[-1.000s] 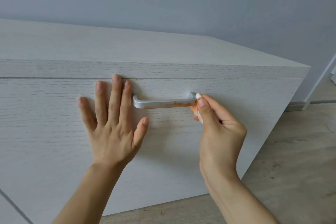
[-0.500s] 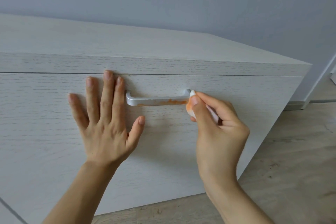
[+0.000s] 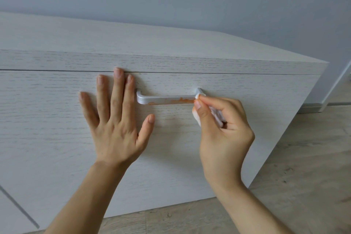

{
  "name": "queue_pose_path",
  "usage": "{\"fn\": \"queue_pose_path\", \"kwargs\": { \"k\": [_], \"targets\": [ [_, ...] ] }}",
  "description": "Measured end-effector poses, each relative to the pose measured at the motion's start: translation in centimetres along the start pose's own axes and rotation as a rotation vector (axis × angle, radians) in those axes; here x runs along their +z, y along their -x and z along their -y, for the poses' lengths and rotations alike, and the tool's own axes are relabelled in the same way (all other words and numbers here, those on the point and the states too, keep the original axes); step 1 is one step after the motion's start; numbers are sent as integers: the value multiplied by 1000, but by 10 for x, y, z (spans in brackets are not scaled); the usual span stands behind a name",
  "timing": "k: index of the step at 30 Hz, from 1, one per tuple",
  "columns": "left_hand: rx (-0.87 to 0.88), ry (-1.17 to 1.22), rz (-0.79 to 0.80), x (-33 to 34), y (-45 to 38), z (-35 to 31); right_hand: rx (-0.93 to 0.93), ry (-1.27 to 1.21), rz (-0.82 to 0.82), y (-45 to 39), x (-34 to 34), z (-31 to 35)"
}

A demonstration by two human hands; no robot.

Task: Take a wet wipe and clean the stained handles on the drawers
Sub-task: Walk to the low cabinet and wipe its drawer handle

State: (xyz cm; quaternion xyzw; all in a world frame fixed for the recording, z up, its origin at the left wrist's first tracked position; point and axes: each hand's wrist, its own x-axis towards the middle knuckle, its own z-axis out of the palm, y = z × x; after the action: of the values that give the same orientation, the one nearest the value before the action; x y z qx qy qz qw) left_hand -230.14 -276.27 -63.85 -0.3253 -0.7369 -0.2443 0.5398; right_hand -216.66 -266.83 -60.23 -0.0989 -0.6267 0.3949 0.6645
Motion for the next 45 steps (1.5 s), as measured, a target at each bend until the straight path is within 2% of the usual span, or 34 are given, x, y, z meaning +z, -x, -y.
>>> {"fn": "queue_pose_path", "kwargs": {
  "k": [2,7,12,16,20,23,29,36,45],
  "targets": [
    [-1,1,-7,0,0,0,50,-43,2,1,0,0],
    [-3,1,-5,-1,-1,0,31,-14,-11,6,2,1],
    [2,-5,-10,0,0,-1,-65,64,48,9,6,1],
    [11,8,-8,-1,-1,1,40,-2,-24,12,13,4],
    [20,-4,-7,-1,0,0,26,22,-2,11,13,6],
    [15,-3,-21,-2,-1,0,85,-16,-3,10,12,8],
    [81,72,-102,-8,-2,7,59,35,-1,11,4,13],
    [40,-82,-122,-1,7,25,38,62,35,9,12,16],
    [29,-78,-111,1,6,24,31,70,16,11,17,16]
  ]
}}
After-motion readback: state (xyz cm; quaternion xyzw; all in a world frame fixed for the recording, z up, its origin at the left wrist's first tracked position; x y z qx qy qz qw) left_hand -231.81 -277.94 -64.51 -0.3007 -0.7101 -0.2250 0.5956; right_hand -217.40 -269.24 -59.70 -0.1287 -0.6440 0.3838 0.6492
